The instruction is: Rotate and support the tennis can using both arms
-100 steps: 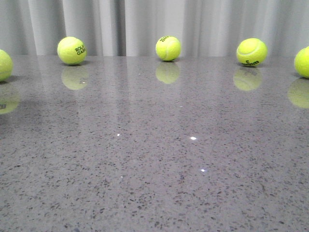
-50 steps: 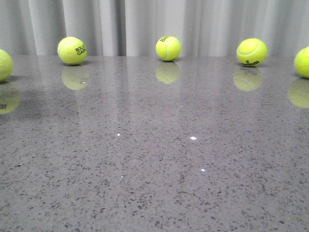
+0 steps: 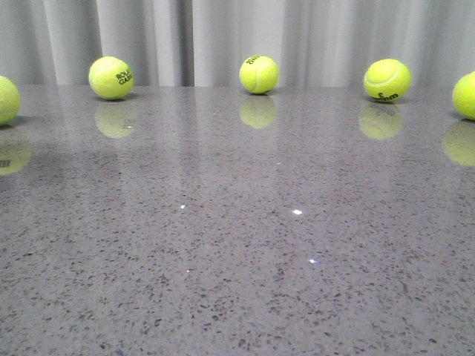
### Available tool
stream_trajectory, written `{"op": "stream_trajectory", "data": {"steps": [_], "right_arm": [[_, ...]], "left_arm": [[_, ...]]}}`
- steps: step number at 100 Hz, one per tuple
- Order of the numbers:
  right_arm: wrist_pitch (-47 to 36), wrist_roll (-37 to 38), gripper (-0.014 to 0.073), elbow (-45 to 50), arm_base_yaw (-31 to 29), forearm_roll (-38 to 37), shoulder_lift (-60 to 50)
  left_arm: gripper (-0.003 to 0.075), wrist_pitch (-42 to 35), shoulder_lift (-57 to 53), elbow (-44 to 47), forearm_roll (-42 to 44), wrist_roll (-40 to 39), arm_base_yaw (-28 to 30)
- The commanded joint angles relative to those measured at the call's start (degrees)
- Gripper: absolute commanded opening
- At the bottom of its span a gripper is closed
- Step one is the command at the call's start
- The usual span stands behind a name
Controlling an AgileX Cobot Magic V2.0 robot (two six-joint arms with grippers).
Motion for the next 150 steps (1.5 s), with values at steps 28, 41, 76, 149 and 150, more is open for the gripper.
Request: {"op": "stream_trajectory", "data": {"steps": [28,41,76,149,150], "right_arm": [[-4.5,0.0,-0.0066,-1.6,-0.4,0.0,0.3],[-4.5,0.0,-0.0066,-1.6,-0.4,0.0,0.3],[-4.5,0.0,-0.0066,-1.6,-0.4,0.0,0.3],[-4.5,0.0,-0.0066,-1.6,-0.4,0.0,0.3],[-4.5,0.0,-0.0066,-1.6,-0.4,0.0,0.3]], "left_arm": [[0.041,-9.6,-20.2,14.6,1.6,-5.8,0.2],[0.041,-15.7,-29.2,24.5,1.6,-7.2,0.2],[0.041,-38.2,-48.7,52.0,1.4,-7.3,0.2],[-0.0021,-55.5,-51.3,67.0,1.0,-7.3,0.2],[-0.0021,-55.5,-51.3,67.0,1.0,-7.3,0.2]]}}
